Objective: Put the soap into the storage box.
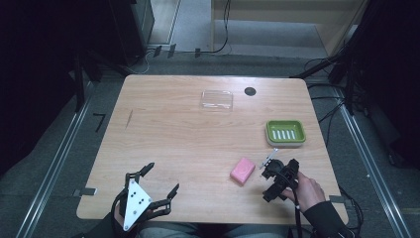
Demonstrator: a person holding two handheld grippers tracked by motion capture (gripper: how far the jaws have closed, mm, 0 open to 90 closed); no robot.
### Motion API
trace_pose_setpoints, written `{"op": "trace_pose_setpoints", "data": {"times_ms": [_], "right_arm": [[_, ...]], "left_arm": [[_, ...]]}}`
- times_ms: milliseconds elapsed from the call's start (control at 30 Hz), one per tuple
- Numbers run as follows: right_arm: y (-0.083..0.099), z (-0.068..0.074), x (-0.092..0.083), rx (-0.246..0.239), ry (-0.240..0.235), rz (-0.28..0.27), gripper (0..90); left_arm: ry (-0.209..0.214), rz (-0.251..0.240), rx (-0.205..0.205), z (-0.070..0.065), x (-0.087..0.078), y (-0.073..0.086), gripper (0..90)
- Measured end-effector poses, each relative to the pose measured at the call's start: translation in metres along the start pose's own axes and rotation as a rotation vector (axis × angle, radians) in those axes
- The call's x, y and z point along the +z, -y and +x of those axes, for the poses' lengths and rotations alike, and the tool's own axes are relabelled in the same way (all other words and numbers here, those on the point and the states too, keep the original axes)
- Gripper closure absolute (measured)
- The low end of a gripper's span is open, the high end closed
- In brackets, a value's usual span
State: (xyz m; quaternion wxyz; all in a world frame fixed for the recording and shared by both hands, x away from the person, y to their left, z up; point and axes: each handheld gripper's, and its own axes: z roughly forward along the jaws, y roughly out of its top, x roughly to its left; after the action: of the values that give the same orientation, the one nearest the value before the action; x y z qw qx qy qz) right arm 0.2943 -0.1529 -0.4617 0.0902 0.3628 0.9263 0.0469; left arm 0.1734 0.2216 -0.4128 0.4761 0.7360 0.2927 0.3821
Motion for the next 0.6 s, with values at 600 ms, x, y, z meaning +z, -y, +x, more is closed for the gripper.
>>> {"op": "trace_pose_setpoints", "data": {"times_ms": [600], "right_arm": [[-0.028,0.010,-0.005,-0.015,-0.042,-0.019,0.0]], "left_arm": [[0.001,-0.003,-0.002,0.000,0.000,0.000,13.6]]}}
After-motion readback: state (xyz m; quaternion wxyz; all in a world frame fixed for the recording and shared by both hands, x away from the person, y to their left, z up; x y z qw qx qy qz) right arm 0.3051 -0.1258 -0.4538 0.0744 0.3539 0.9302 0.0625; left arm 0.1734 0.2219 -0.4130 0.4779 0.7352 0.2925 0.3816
